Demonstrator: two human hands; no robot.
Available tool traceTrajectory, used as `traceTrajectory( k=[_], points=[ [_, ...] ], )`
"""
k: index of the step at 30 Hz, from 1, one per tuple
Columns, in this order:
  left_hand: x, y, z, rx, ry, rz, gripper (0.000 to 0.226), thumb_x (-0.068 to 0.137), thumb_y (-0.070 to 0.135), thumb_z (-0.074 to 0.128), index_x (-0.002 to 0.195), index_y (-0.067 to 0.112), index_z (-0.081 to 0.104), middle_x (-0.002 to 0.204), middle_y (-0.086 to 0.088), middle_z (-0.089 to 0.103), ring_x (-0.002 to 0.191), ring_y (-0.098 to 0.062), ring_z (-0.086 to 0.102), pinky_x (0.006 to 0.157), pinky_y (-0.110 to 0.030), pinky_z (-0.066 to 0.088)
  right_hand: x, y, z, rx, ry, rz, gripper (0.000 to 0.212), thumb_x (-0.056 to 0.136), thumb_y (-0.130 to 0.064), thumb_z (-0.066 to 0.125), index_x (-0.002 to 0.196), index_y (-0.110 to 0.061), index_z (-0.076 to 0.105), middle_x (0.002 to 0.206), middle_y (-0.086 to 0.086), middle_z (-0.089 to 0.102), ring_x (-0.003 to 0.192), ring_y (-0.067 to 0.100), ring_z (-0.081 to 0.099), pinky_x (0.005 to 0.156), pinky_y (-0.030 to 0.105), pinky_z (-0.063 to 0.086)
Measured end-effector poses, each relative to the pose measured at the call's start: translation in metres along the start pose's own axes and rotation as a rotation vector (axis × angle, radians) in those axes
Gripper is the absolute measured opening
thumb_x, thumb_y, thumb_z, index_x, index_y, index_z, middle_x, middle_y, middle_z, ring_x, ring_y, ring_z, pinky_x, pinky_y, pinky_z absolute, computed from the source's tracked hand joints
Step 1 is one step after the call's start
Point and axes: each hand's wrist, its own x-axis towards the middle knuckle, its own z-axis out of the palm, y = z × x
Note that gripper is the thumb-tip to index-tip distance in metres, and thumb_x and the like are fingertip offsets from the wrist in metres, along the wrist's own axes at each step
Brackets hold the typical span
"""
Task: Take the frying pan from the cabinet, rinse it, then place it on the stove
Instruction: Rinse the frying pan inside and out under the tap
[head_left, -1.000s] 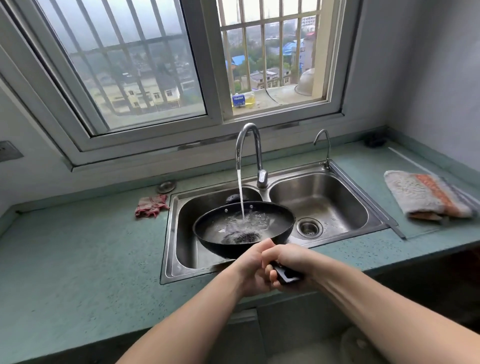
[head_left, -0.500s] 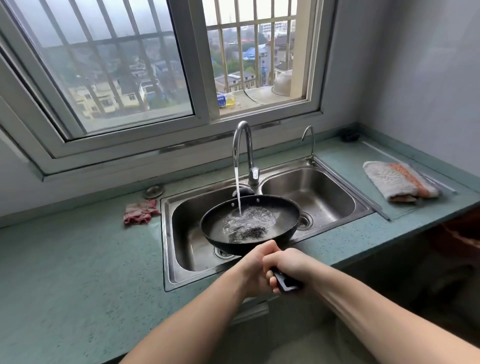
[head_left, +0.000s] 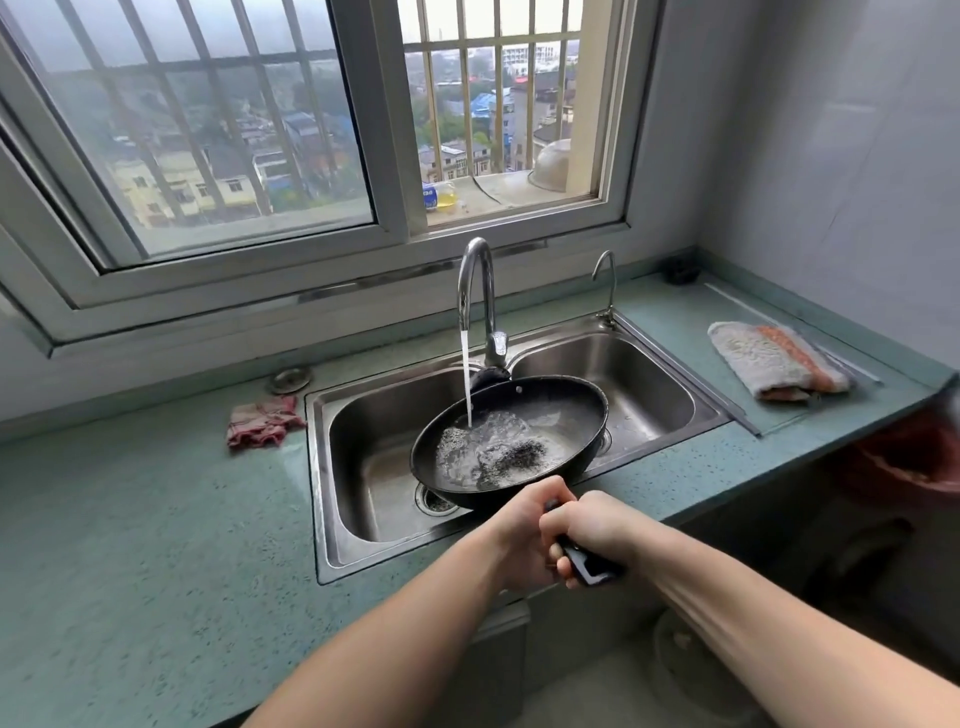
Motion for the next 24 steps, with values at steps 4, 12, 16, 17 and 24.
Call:
traceTrajectory(
  k=[4,12,16,17,24],
  points=[
    [0.002,0.001,0.003,0.029,-0.050,0.017,0.046,0.082,0.034,0.047,0.039,0.016,0.050,0.030,-0.001,0.033,0.027,-0.015,0.039,0.037,-0.017,0.038,0.004,0.002,-0.002,-0.009,0.032,-0.005,0.024,0.079,0.006,0.046,0.056,-0.004,0.049,0.039,0.005,0.048,0.029,0.011,0.046,0.034,0.017,0.041],
    [0.013,0.001,0.005,0.047,-0.133,0.008,0.057,0.092,0.047,0.042,0.049,0.016,0.062,0.037,-0.002,0.046,0.031,-0.014,0.047,0.040,-0.021,0.044,0.010,0.003,-0.008,-0.134,0.073,0.002,0.031,0.078,0.006,0.041,0.049,-0.003,0.045,0.033,0.005,0.044,0.026,0.014,0.045,0.033,0.016,0.039],
    [0.023,-0.003,0.000,0.051,-0.104,0.010,0.055,0.094,0.045,0.042,0.052,0.017,0.063,0.037,-0.003,0.049,0.030,-0.017,0.049,0.041,-0.020,0.045,0.009,0.003,-0.011,-0.183,0.046,-0.019,0.030,0.082,0.005,0.040,0.053,-0.003,0.045,0.044,0.009,0.045,0.028,0.013,0.044,0.034,0.017,0.040],
    [0.023,-0.004,0.000,0.043,-0.106,0.012,0.053,0.095,0.044,0.042,0.055,0.017,0.063,0.038,-0.003,0.050,0.031,-0.017,0.049,0.041,-0.018,0.044,0.009,0.004,-0.012,-0.194,0.039,-0.022,0.028,0.082,0.005,0.040,0.055,-0.003,0.046,0.047,0.010,0.045,0.030,0.013,0.045,0.035,0.018,0.040],
    [0.035,-0.008,-0.008,-0.016,-0.098,0.008,0.035,0.091,0.044,0.049,0.073,0.014,0.052,0.042,-0.005,0.053,0.035,-0.020,0.053,0.042,-0.021,0.044,0.021,0.007,-0.019,-0.267,-0.013,-0.049,0.024,0.078,0.004,0.044,0.056,-0.004,0.049,0.048,0.012,0.050,0.037,0.018,0.048,0.040,0.022,0.043]
  ],
)
